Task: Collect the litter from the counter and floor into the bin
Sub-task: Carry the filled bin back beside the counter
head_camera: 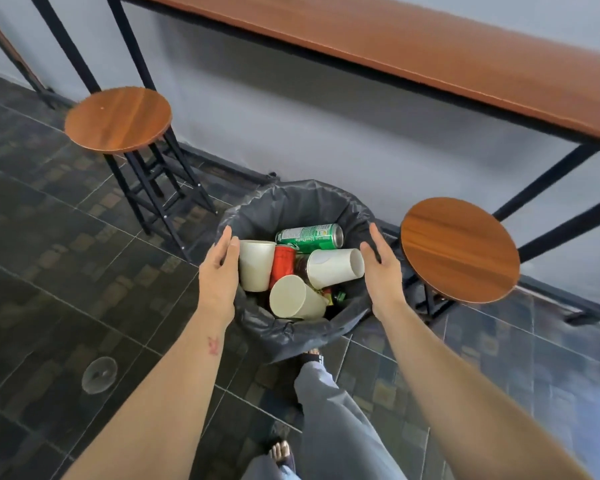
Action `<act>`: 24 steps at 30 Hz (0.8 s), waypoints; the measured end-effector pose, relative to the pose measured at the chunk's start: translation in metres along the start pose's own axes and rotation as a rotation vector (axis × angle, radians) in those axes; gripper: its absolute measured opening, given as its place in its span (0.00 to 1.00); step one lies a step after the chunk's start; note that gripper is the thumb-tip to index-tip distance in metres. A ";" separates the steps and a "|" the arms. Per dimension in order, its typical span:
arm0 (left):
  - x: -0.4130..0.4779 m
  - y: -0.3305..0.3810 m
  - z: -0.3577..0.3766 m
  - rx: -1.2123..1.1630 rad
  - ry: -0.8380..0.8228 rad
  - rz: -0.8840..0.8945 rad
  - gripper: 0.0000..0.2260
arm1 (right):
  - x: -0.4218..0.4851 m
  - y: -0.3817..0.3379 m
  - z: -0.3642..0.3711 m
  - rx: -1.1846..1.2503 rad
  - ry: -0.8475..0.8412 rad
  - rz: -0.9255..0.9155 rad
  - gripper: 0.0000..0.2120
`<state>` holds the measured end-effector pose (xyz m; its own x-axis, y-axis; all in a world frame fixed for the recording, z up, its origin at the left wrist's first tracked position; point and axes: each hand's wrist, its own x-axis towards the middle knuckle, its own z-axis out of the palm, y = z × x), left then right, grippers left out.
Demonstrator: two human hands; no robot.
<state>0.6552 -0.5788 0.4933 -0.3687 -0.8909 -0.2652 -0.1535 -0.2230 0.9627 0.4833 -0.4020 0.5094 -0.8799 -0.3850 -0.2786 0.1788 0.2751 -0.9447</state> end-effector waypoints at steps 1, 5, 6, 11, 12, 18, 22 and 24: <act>-0.010 -0.001 0.004 0.019 -0.026 -0.001 0.19 | -0.011 0.005 -0.012 0.004 0.024 0.001 0.20; -0.050 -0.008 0.024 0.080 -0.128 -0.019 0.20 | -0.048 0.023 -0.060 0.033 0.119 0.028 0.19; -0.060 -0.010 0.030 0.092 -0.150 -0.019 0.20 | -0.056 0.028 -0.073 0.042 0.142 0.044 0.19; -0.107 -0.022 0.072 0.172 -0.257 -0.025 0.20 | -0.091 0.054 -0.139 0.059 0.243 0.103 0.19; -0.117 -0.024 0.084 0.184 -0.283 -0.024 0.21 | -0.097 0.059 -0.153 0.068 0.265 0.114 0.19; -0.184 -0.036 0.162 0.212 -0.399 -0.044 0.19 | -0.125 0.090 -0.252 0.089 0.386 0.164 0.19; -0.232 -0.047 0.226 0.250 -0.481 -0.052 0.20 | -0.134 0.108 -0.329 0.092 0.461 0.188 0.20; -0.253 -0.052 0.261 0.256 -0.529 -0.057 0.21 | -0.134 0.116 -0.368 0.102 0.495 0.190 0.20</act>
<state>0.5169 -0.2380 0.4964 -0.7506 -0.5472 -0.3703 -0.3786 -0.1030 0.9198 0.4600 0.0060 0.5005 -0.9259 0.1308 -0.3545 0.3750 0.2027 -0.9046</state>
